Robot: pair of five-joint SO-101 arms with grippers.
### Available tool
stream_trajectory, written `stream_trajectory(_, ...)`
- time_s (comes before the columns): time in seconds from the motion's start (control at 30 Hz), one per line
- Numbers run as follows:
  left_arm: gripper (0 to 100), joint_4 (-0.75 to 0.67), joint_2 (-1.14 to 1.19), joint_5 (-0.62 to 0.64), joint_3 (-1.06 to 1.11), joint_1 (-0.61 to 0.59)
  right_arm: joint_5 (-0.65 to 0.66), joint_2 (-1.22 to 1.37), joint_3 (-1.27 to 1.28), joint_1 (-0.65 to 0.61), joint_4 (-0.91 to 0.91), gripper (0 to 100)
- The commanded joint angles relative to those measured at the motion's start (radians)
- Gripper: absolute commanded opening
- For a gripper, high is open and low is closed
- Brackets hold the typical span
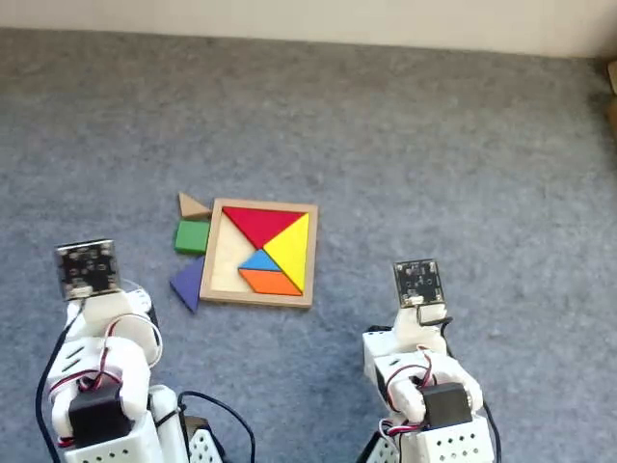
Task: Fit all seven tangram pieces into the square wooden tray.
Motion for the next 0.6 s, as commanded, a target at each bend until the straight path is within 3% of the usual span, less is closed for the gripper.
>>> stream_trajectory(0.0, 1, -0.054, -0.007, -0.141, -0.065, -0.01, -0.009, -0.013, 0.153, 0.013, -0.001, 1.6)
stream_trajectory(0.17, 9, -0.055, 0.119, -0.143, -0.139, -0.008, -0.009, -0.013, 0.153, 0.013, -0.001, 1.6)
stream_trajectory(0.57, 22, -0.063, 0.834, -0.146, -0.364, 0.11, -0.009, -0.013, 0.153, 0.013, -0.001, 1.6)
